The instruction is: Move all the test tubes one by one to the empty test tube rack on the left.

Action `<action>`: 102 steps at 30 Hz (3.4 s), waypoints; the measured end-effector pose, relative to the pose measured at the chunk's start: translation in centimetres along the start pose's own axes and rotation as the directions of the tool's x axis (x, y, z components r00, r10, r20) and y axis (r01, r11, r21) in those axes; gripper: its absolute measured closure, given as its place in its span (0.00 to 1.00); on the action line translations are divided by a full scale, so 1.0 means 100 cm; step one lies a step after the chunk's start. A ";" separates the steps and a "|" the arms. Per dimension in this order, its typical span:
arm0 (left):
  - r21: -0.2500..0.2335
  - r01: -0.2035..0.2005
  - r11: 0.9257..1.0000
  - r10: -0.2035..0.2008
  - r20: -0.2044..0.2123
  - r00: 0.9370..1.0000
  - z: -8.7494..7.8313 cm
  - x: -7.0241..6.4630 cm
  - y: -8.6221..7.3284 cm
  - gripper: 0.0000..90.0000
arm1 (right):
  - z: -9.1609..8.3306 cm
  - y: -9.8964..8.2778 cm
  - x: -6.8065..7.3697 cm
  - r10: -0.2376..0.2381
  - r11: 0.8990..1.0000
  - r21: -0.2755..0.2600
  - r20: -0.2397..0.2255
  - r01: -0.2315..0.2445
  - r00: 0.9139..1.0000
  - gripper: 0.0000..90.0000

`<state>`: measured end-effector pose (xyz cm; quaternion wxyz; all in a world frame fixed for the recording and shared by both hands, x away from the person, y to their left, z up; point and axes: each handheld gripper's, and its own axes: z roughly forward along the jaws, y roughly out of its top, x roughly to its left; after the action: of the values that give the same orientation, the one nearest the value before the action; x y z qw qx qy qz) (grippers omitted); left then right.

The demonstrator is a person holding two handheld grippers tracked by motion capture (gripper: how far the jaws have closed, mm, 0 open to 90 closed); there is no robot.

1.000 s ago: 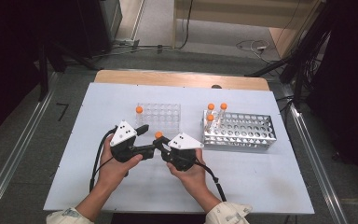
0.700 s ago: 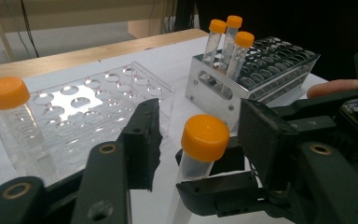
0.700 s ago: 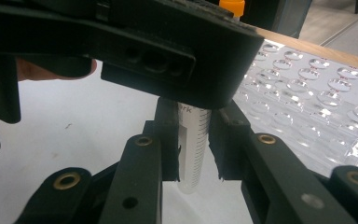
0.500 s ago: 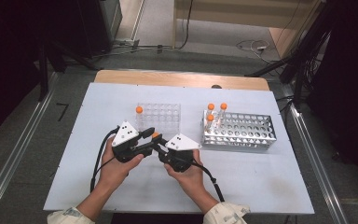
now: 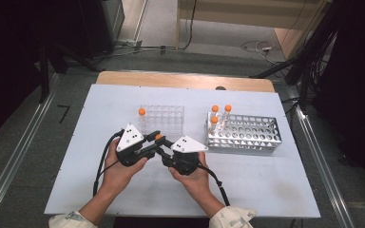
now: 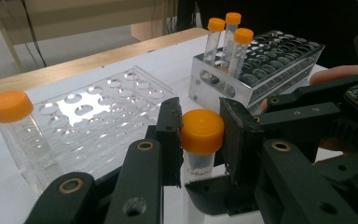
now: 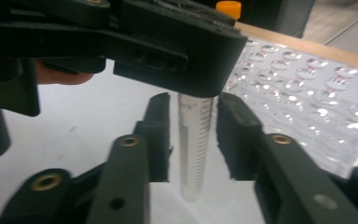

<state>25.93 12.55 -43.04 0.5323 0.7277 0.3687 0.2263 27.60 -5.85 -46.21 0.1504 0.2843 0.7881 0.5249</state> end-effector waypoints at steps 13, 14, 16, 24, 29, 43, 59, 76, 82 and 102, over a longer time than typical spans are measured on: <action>-0.019 0.041 0.999 -0.042 -0.037 0.998 -0.001 0.015 0.017 0.79 | -0.012 -0.009 -0.011 0.007 0.999 0.053 0.001 -0.007 1.000 0.25; -0.025 0.049 0.998 -0.050 -0.038 0.998 0.000 0.017 0.019 0.79 | -0.013 -0.010 -0.012 0.008 0.998 0.055 0.004 -0.008 1.000 0.25; -0.026 0.053 0.998 -0.054 -0.044 0.998 0.001 0.019 0.022 0.79 | -0.016 -0.012 -0.014 0.011 0.998 0.057 0.005 -0.012 1.000 0.23; -0.029 0.061 0.998 -0.063 -0.086 0.994 0.003 0.034 0.034 0.79 | -0.028 -0.017 -0.023 0.032 0.997 0.065 0.017 -0.033 0.999 0.20; -0.032 0.072 0.997 -0.075 -0.107 0.991 0.005 0.043 0.041 0.79 | -0.037 -0.022 -0.025 0.042 0.997 0.070 0.015 -0.043 0.999 0.20; -0.046 0.071 0.996 -0.078 -0.172 0.982 0.018 0.063 0.062 0.79 | -0.051 -0.026 -0.029 0.052 0.997 0.064 0.023 -0.053 0.998 0.21; 0.001 0.051 0.999 -0.050 -0.211 0.976 0.040 0.073 0.054 0.79 | -0.049 -0.026 -0.029 0.047 0.997 0.061 0.021 -0.048 0.999 0.21; 0.049 0.033 0.998 -0.021 -0.224 0.974 0.049 0.070 0.032 0.79 | -0.048 -0.026 -0.027 0.052 0.997 0.064 0.014 -0.053 0.999 0.21; 0.047 0.037 0.998 -0.026 -0.221 0.975 0.049 0.070 0.031 0.79 | -0.047 -0.026 -0.026 0.054 0.996 0.068 0.014 -0.055 0.998 0.21; -0.003 0.178 0.984 -0.175 -0.200 0.964 0.029 0.070 0.031 0.27 | -0.053 -0.025 -0.030 0.056 0.997 0.058 0.028 -0.057 0.998 0.21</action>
<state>33.36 15.73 -41.52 0.5053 0.6696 0.4850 0.2470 26.42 -12.27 -46.51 0.1375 0.3178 0.7927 0.5017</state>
